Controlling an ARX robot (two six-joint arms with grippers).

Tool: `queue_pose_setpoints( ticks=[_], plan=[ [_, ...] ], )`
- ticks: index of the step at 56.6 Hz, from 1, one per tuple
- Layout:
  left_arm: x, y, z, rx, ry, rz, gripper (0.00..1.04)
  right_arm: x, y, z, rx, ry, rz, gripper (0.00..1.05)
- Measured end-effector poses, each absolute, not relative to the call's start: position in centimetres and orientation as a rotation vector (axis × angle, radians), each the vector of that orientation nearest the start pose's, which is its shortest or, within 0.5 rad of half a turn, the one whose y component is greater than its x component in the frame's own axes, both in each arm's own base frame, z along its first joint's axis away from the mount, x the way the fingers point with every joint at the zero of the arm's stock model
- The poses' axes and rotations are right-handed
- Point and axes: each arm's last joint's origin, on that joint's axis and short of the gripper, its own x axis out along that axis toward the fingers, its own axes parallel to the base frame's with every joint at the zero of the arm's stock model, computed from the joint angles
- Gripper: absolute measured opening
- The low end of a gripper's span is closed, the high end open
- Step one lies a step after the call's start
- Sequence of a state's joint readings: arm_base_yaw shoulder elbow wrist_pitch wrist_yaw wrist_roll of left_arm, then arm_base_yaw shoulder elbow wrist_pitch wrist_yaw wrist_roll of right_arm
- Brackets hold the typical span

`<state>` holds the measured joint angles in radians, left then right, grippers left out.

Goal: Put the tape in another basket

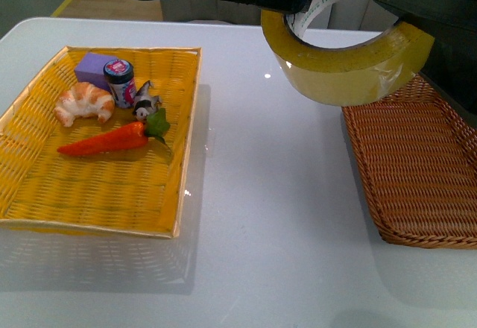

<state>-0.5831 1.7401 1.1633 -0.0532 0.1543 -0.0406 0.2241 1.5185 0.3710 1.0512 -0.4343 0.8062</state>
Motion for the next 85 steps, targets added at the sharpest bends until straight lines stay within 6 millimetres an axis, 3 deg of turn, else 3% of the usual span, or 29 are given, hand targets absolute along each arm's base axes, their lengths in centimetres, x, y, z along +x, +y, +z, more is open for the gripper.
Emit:
queue_pose_setpoints(
  ticks=[8,29,32,37,50,53,57,62,68,77,82,85],
  plan=[
    [31.5,-21.3,22.4,0.099,0.644,-0.699,0.16,24.6,6.9,16.0,0.799,0.353,0.583,0.47],
    [31.5,-21.3,22.7,0.093,0.637,-0.712,0.74,24.6,6.7,15.8,0.808,0.344,0.566,0.47],
    [31.4,-21.1,23.1,0.089,0.624,-0.711,0.87,24.6,6.7,15.9,0.819,0.340,0.562,0.47],
    [31.4,-20.8,23.9,0.080,0.597,-0.706,0.97,24.5,6.5,15.8,0.830,0.339,0.553,0.47],
    [30.9,-18.0,27.2,0.026,0.447,-0.665,0.96,24.5,5.8,15.8,0.861,0.323,0.526,0.47],
    [30.5,-17.5,27.4,0.045,0.323,-0.518,0.90,24.5,5.7,15.8,0.868,0.319,0.522,0.47],
    [29.3,-15.3,26.8,0.023,0.104,-0.203,0.76,24.4,5.6,15.7,0.879,0.317,0.513,0.47],
    [27.5,-12.4,25.7,-0.014,0.006,-0.040,0.62,24.3,5.2,15.5,0.886,0.318,0.498,0.47],
    [25.3,-9.4,24.2,-0.022,-0.017,-0.002,0.44,24.3,4.3,15.4,0.894,0.303,0.462,0.47],
    [22.7,-6.6,21.8,-0.009,0.009,-0.009,0.17,24.6,2.2,15.1,0.916,0.287,0.433,0.47],
    [21.2,-5.3,20.9,-0.011,0.011,-0.012,0.02,25.7,-0.5,13.9,0.949,0.282,0.329,0.47],
    [20.1,-4.4,20.3,-0.006,0.010,-0.013,0.02,26.7,-2.2,13.2,0.977,0.273,0.262,0.47]
  ],
)
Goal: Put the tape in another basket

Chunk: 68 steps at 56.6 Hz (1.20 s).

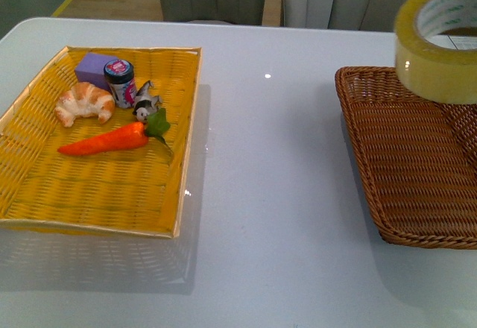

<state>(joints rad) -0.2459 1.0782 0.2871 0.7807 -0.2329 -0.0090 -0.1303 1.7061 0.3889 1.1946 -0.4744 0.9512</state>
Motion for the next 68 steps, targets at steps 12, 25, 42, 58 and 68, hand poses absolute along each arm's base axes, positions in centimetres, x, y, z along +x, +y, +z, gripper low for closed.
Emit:
queue_pose_setpoints(
  ticks=[12,25,42,58,68],
  plan=[
    [17.4,-2.3,18.8,-0.007,0.007,-0.009,0.02,31.7,-5.6,9.8,1.041,0.288,0.111,0.47],
    [15.3,-1.3,17.9,-0.008,0.007,-0.003,0.02,36.4,-6.8,5.5,1.093,0.372,-0.046,0.47],
    [13.6,-0.1,16.7,-0.006,0.004,-0.004,0.02,40.3,-6.3,1.8,1.138,0.452,-0.126,0.47],
    [12.5,-0.1,17.0,-0.006,-0.009,-0.005,0.02,39.7,-6.1,0.8,1.144,0.470,-0.149,0.70],
    [12.0,-0.1,17.1,-0.006,-0.014,-0.005,0.02,37.0,-6.5,1.9,1.152,0.445,-0.139,0.97]
  ],
)
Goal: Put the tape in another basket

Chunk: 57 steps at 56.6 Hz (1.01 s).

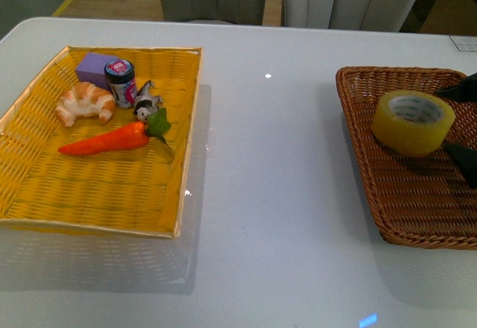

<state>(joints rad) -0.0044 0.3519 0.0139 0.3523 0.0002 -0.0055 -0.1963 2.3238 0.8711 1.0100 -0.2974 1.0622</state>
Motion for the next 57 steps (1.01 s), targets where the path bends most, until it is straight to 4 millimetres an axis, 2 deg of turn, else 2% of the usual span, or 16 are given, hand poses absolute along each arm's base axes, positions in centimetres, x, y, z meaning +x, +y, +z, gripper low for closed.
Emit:
queue_pose_setpoints(
  ticks=[10,18,27,32,34,37,44,49,57],
  plan=[
    [11.6,-0.1,17.1,-0.006,-0.015,-0.004,0.02,33.5,-7.1,6.6,1.086,0.336,-0.090,0.96],
    [11.3,0.0,17.1,-0.006,-0.015,-0.005,0.02,28.7,-6.8,9.9,0.968,0.288,-0.051,0.96],
    [11.0,0.0,17.1,-0.006,-0.015,-0.004,0.02,22.2,-6.7,13.3,0.884,0.222,-0.038,0.96],
    [10.9,0.0,17.1,-0.006,-0.014,-0.005,0.02,21.1,-6.7,14.6,0.826,0.155,-0.031,0.95],
    [10.6,0.0,17.0,-0.005,-0.011,-0.004,0.02,20.9,-6.6,14.7,0.749,0.104,-0.032,0.90],
    [10.2,0.0,16.7,-0.005,0.017,-0.004,0.02,20.3,-6.0,14.8,0.536,0.033,-0.025,0.80],
    [9.8,0.0,16.8,-0.005,-0.004,-0.004,0.02,18.8,-4.3,14.9,0.176,0.021,-0.008,0.57],
    [9.8,0.0,16.7,-0.005,-0.001,-0.004,0.02,17.9,-3.5,15.7,0.080,0.032,-0.013,0.40],
    [9.8,0.0,16.7,-0.005,0.000,-0.004,0.02,16.5,-2.4,16.2,0.030,0.016,-0.004,0.15]
  ],
)
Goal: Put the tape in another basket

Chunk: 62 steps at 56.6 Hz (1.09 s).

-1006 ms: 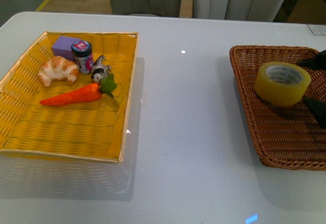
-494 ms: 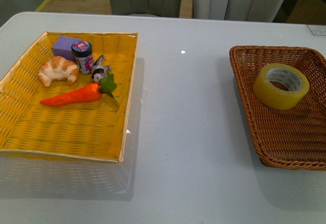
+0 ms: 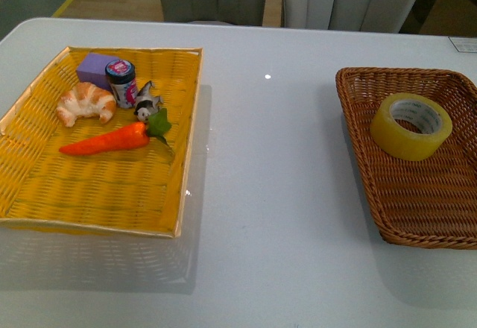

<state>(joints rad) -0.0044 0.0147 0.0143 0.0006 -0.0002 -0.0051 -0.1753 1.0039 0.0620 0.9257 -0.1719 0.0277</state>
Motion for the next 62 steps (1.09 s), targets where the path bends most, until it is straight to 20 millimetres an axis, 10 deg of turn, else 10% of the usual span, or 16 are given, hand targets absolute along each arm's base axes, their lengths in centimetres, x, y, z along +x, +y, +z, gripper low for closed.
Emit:
queue_pose_setpoints(
  ticks=[5,62],
  plan=[
    [9.8,0.0,16.7,-0.005,0.000,-0.004,0.02,15.9,-2.0,16.2,0.016,0.015,-0.008,0.02],
    [9.8,0.0,16.7,-0.005,0.000,-0.004,0.02,11.5,0.0,17.4,0.006,-0.023,-0.001,0.02]
  ],
)
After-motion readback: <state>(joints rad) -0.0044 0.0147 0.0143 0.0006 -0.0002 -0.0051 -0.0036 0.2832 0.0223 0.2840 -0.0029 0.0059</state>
